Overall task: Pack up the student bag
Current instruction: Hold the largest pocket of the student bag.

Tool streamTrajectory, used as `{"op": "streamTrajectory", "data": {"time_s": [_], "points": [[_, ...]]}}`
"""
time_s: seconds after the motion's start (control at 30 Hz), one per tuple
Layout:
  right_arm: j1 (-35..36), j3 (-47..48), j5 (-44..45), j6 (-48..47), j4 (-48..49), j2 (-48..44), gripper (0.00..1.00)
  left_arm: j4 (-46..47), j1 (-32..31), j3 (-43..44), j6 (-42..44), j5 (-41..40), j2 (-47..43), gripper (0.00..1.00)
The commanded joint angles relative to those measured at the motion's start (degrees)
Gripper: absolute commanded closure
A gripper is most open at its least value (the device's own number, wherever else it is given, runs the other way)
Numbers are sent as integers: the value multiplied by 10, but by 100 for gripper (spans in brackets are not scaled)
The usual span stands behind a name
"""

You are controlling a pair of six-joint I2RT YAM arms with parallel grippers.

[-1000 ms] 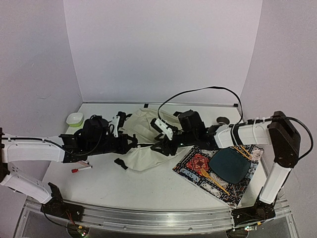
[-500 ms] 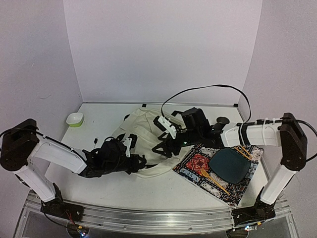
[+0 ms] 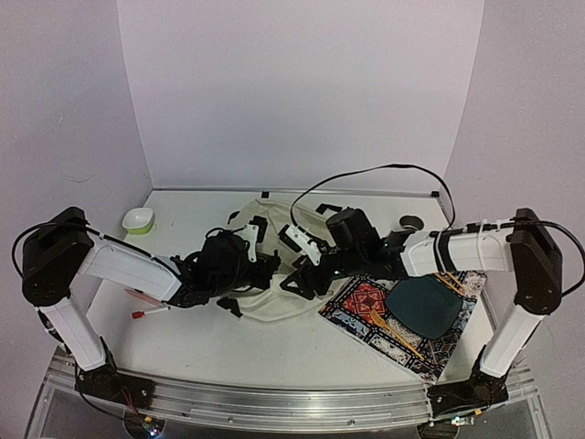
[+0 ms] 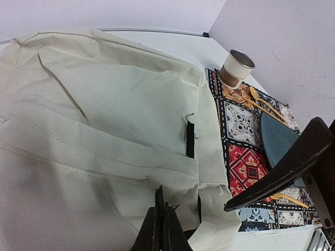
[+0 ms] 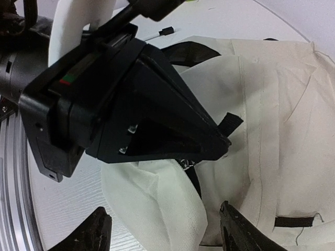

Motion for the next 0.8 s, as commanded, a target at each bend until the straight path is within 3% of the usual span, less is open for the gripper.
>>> {"op": "streamTrajectory", "data": {"time_s": [0.0,0.23,0.5,0.57,0.7,0.77], "points": [[4,6,15,18,-6,10,29,33,1,11,18,7,-14,100],[8,9,18,-16,6,31,31,33,0,-57,-42,50,-82,100],[11,30,-23,-38,25,72,45,33,0,-98,-91,91,-135,100],[12,31,-31,-40,29,75,53,33,-1,-104,-99,94,-139,100],[12,24,-23,-52,29,70,86,32,-2,-125,-119,113,-148,100],[11,13,-2,-63,28,62,97,30,-2,-141,-127,106,-164,100]]}}
